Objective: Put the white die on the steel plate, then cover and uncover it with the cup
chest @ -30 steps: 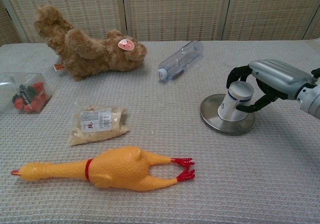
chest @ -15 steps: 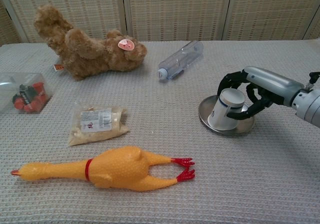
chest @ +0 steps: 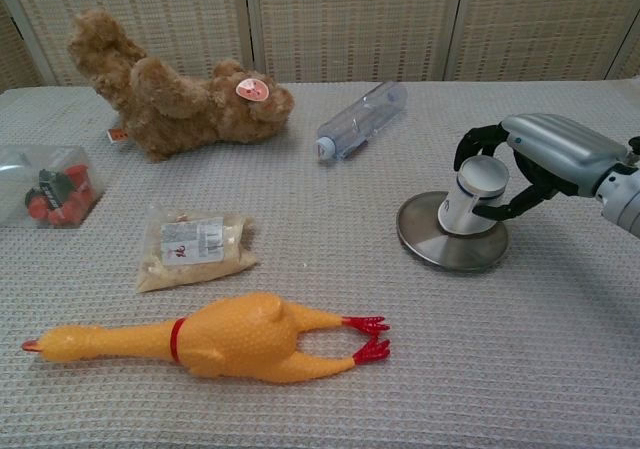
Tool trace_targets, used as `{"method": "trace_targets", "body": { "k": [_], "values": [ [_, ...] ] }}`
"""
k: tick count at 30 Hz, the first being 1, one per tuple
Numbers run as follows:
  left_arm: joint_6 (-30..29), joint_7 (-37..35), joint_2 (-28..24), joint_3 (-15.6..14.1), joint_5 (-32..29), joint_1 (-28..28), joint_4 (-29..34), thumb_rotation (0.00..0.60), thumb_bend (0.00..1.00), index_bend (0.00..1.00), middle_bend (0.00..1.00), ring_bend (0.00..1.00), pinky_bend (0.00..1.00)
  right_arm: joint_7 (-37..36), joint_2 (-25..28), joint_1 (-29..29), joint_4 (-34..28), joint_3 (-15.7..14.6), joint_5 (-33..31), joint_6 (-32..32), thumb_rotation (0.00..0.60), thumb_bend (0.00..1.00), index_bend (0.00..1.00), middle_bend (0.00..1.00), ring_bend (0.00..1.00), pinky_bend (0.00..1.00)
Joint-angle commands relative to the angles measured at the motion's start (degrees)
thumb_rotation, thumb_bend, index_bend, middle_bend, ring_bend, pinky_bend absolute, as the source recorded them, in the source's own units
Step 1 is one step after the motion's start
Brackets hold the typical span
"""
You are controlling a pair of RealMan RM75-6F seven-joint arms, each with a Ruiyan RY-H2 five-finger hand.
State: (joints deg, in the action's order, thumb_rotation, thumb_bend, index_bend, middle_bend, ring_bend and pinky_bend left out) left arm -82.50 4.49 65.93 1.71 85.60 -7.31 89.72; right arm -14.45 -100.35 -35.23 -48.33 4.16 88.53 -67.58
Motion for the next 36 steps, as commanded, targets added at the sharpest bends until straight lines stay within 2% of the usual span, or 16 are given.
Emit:
{"method": "trace_targets", "body": {
  "k": [1,8,12,22,25,28,32,36],
  "values": [
    [0.0,0.1,0.0,0.0,0.0,0.0,0.0,0.600,0.40,0.20,0.18,0.17,0.31,-3.1,0.8,0.1,-1.9,-0.7,0.5,0.8,0.600,0.13,0.46,0.43,0.37,0.72],
    [0.0,0.0,0.0,0.0,0.0,0.0,0.0,0.600,0.40,0.20,0.18,0.17,0.31,-11.3,5.0,-0.2,-10.3,-1.6,0.0,4.6,0.600,0.13,0.46,0.43,0.37,0.72],
    [-0.1,0.0,0.0,0.0,0.1,0.0,0.0,0.600,0.40,0.20,0.18,0.17,0.31,-10.6,6.0,-0.2,-11.7,-1.7,0.4,4.1,0.600,0.13,0.46,0.43,0.37,0.72],
    [-0.1,0.1,0.0,-0.1,0.1,0.0,0.0,0.600,0.40,0.20,0.18,0.17,0.31,-4.2,5.0,1.0,-9.6,-0.9,1.4,-1.0,0.600,0.13,0.46,0.43,0.37,0.72],
    [0.0,0.0,0.0,-0.1,0.1,0.0,0.0,0.600,0.40,0.20,0.18,0.17,0.31,-1.5,5.9,2.1,-11.4,-1.0,2.4,-4.1,0.600,0.13,0.46,0.43,0.37,0.72],
    [-0.1,0.1,0.0,-0.1,0.2,0.0,0.1,0.600,0.40,0.20,0.18,0.17,0.31,5.2,7.5,3.8,-13.7,-0.9,2.2,-6.6,0.600,0.13,0.46,0.43,0.37,0.72],
    [-0.3,0.1,-0.1,-0.2,0.4,0.1,0.2,0.600,0.40,0.20,0.18,0.17,0.31,15.0,9.9,7.0,-17.7,-0.4,-1.2,-7.6,0.600,0.13,0.46,0.43,0.37,0.72],
    [-0.4,0.2,-0.1,-0.2,0.4,0.2,0.3,0.600,0.40,0.20,0.18,0.17,0.31,16.5,12.0,9.4,-19.3,-0.5,-3.9,-7.2,0.600,0.14,0.46,0.43,0.37,0.72]
  ]
}}
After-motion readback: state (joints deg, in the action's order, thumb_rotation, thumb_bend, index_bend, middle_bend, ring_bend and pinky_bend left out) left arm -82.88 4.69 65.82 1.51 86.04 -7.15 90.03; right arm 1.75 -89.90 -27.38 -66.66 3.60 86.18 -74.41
